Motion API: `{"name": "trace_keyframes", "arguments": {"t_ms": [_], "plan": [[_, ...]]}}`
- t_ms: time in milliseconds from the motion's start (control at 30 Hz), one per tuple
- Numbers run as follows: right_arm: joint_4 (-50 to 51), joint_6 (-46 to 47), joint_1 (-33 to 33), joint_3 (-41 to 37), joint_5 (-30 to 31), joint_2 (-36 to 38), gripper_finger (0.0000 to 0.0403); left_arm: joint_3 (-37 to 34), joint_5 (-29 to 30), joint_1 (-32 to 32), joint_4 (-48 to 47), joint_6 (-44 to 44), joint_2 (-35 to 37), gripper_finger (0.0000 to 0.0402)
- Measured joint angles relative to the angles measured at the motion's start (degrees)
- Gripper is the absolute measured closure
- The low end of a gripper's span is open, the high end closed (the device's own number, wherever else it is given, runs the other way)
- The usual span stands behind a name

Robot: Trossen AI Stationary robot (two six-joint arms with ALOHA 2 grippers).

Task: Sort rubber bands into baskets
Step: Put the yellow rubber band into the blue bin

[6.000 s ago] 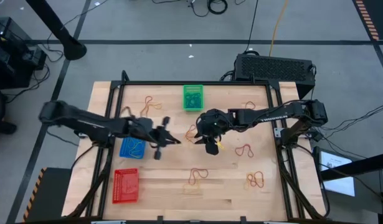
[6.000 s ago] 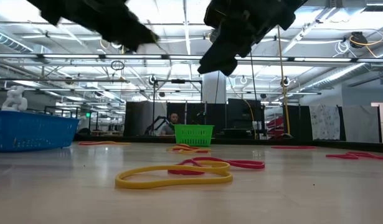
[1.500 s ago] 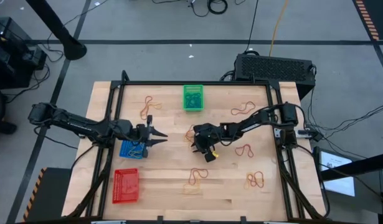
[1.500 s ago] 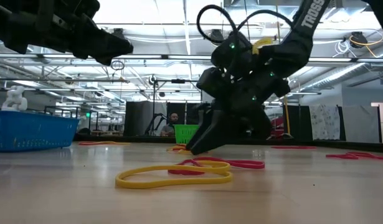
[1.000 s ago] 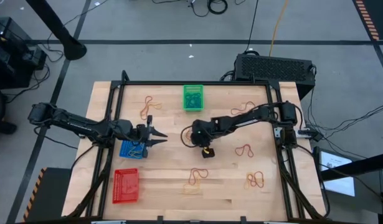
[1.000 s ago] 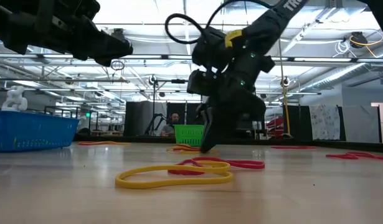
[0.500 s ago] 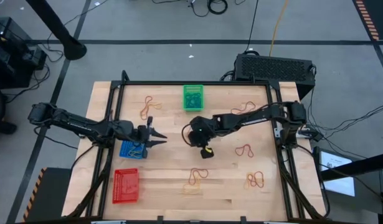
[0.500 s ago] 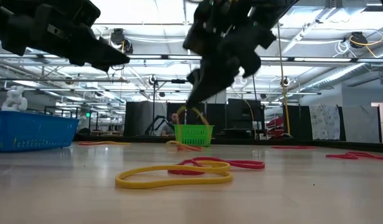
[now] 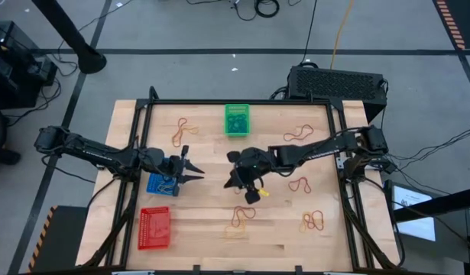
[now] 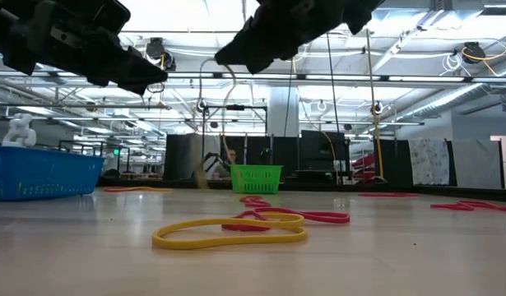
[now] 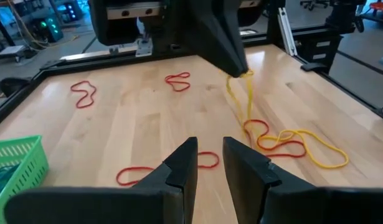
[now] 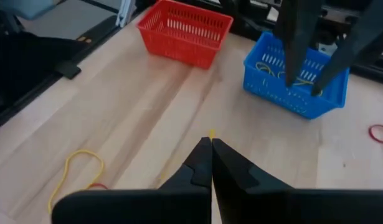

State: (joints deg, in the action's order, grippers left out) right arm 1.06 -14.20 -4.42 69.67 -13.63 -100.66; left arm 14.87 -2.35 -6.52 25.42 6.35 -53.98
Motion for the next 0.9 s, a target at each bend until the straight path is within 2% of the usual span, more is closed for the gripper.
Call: {"name": "trace_keyframes", "arguments": {"t_ms": [133,333,600,900], "plan": [[0.07,0.05,-0.20,0.00,0.03,0.02,0.0402,0.00,-1.39,0.00,0.25,0.00,0.00,0.0317],[0.02,0.20,-0.13,0.01,0.28,0.02,0.0402,0.00,-8.32,0.00,2.53,-0.01,-0.02,0.0317],[0.00,0.46,-0.15,0.00,0.35,0.02,0.0402,0.00,-3.54,-0.20,7.84,0.24,-2.64,0.0316],[0.10,0.53,-0.13,0.00,0.35,0.02,0.0402,0.00,-3.38,-1.80,20.58,3.03,-14.34,0.0316]]}}
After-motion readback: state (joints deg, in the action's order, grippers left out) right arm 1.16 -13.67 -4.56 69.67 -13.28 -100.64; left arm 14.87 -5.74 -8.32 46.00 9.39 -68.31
